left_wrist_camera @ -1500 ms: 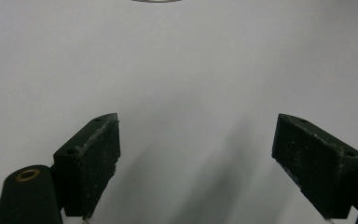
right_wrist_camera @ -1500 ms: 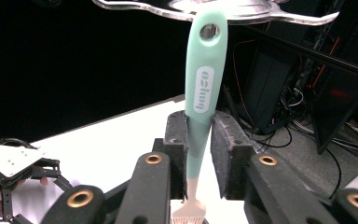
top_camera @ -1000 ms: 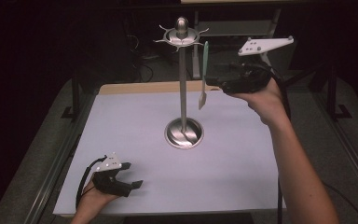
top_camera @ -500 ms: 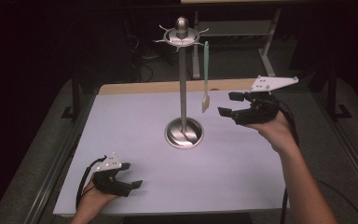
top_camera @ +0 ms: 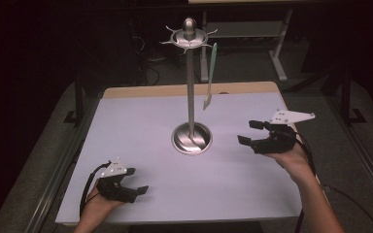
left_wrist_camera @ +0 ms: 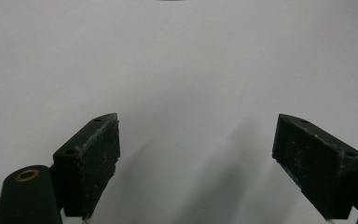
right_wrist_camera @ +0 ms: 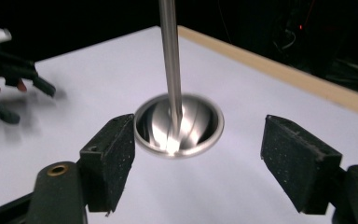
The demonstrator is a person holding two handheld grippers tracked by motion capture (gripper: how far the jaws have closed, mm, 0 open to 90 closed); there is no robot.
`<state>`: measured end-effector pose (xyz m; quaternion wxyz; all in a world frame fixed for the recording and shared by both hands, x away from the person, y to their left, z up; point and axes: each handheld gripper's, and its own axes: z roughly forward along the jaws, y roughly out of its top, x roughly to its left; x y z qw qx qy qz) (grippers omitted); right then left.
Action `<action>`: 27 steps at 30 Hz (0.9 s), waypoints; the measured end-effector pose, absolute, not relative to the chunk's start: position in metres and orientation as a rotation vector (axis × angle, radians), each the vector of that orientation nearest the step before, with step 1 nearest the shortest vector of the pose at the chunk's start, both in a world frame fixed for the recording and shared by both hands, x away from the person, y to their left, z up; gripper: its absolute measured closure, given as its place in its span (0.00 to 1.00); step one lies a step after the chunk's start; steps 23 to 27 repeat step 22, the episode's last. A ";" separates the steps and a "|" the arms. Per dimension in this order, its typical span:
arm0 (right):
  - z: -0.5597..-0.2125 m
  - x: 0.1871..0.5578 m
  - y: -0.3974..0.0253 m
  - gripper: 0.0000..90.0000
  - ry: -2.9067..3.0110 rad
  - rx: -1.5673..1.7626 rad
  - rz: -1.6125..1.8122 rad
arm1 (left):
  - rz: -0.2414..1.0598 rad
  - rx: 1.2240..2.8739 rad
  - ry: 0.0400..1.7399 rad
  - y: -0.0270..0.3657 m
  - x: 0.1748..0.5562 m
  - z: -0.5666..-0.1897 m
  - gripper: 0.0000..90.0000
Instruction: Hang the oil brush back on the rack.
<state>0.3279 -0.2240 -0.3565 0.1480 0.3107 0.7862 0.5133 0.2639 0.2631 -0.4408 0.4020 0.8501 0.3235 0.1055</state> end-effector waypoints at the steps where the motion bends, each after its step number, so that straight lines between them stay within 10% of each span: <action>1: -0.360 0.326 -0.224 0.27 2.260 0.904 1.466 | 0.253 2.149 0.814 0.263 0.264 -0.440 0.16; 27: -0.430 0.291 -0.238 0.18 2.287 1.029 1.243 | 0.306 2.197 0.789 0.261 0.275 -0.440 0.16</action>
